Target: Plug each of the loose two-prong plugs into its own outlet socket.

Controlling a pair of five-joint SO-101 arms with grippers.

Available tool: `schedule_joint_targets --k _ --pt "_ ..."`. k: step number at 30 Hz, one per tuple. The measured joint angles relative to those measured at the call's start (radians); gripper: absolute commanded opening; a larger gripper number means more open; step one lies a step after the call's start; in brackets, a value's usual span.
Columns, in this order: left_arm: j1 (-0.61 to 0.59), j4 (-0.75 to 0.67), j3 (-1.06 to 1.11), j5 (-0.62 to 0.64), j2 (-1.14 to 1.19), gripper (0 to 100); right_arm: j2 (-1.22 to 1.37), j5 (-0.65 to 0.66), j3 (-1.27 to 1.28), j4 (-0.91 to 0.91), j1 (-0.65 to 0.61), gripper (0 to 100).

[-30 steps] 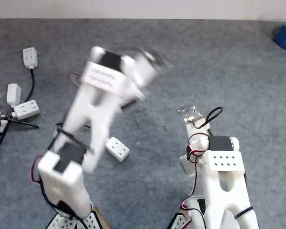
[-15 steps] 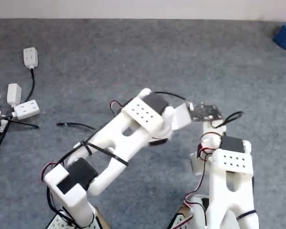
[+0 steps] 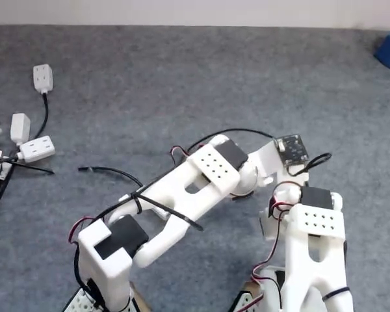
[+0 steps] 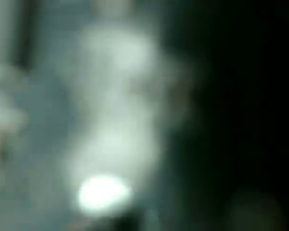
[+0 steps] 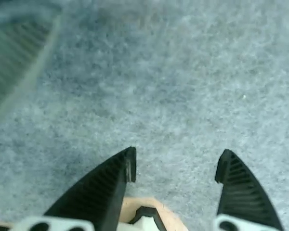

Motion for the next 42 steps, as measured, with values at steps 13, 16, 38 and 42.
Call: schedule_joint_targets --k 13,16,38,42 --pt "-0.261 0.137 -0.018 0.11 -0.055 15 0.005 -0.049 -0.077 0.008 0.0 27.1" --pt "-0.431 0.138 -0.061 0.213 -0.087 16 0.075 -0.17 -0.161 0.012 -0.051 27.1" --pt "-0.956 0.164 -0.155 0.264 -0.094 15 0.341 -1.284 -0.302 -0.236 -0.322 30.1" --pt "-0.956 0.164 -0.155 0.264 -0.094 15 0.341 -1.382 -0.183 -0.46 -0.321 30.3"
